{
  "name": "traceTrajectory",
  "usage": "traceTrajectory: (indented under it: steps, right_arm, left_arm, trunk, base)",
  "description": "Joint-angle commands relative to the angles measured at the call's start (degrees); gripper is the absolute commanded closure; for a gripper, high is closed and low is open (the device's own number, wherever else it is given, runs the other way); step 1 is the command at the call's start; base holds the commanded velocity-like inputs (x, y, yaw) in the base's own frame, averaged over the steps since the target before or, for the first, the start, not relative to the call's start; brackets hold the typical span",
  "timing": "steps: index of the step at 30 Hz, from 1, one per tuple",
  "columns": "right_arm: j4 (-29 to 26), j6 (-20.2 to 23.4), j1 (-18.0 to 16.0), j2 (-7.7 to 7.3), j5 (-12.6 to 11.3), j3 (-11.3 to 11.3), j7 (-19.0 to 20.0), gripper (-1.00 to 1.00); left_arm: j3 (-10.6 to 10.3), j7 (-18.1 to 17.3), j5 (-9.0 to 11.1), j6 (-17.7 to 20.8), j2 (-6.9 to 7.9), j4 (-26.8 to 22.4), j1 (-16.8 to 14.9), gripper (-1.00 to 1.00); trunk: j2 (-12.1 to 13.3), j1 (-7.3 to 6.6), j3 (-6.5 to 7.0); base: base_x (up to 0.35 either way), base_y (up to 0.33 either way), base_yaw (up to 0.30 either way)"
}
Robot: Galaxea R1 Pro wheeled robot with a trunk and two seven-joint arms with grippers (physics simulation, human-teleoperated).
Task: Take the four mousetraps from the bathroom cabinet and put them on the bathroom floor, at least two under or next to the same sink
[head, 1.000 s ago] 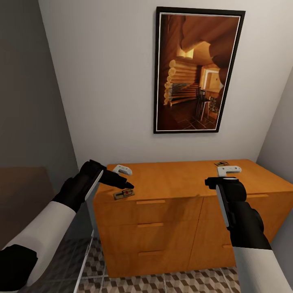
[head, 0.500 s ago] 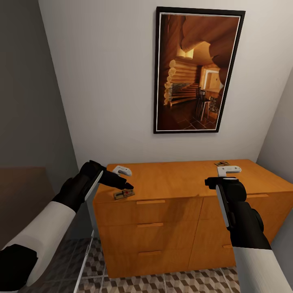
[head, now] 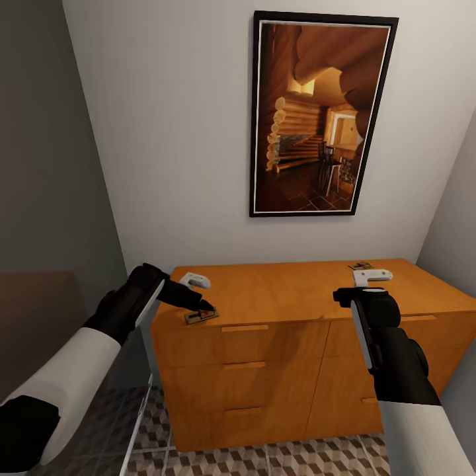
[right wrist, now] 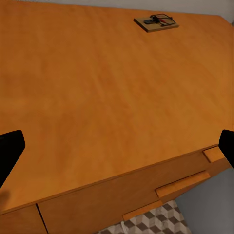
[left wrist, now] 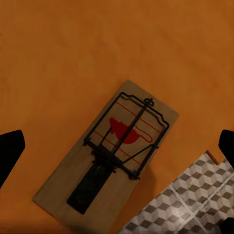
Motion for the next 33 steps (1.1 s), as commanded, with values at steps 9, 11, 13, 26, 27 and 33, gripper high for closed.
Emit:
traceTrajectory:
  steps: [9,11,13,26,27,33]
  right_arm:
    - [-0.1,0.3,0.0,-0.25,0.1,0.0,-0.2,-1.0]
    - [-0.1,0.3,0.0,-0.27,0.1,0.0,-0.2,-1.0]
    - [-0.1,0.3,0.0,-0.27,0.1,0.0,-0.1,-1.0]
    - [-0.1,0.3,0.0,-0.28,0.1,0.1,-0.2,-1.0]
    - [-0.1,0.3,0.0,-0.28,0.1,0.1,-0.2,-1.0]
    - [-0.1,0.3,0.0,-0.32,0.1,0.0,-0.2,-1.0]
  left_arm:
    - [-0.2,-0.4,-0.2,0.2,0.78,0.5,-0.1,-1.0]
    - [-0.1,-0.4,-0.2,0.2,0.9,0.5,-0.1,-1.0]
    - [-0.1,-0.4,-0.2,0.2,0.97,0.6,-0.1,-1.0]
    - [-0.2,-0.4,-0.2,0.2,1.1,1.0,-0.1,-1.0]
    - [-0.2,-0.4,-0.2,0.2,1.1,1.1,-0.1,-1.0]
    - [-0.3,-0.4,-0.2,0.2,1.03,1.9,-0.1,-1.0]
  trunk:
    - [0.0,0.0,-0.07]
    - [0.0,0.0,-0.07]
    - [0.0,0.0,-0.07]
    - [0.0,0.0,-0.07]
    - [0.0,0.0,-0.07]
    - [0.0,0.0,-0.07]
  base:
    - [0.0,0.0,0.0]
    - [0.0,0.0,0.0]
    - [0.0,0.0,0.0]
    - [0.0,0.0,0.0]
    - [0.0,0.0,0.0]
    - [0.0,0.0,0.0]
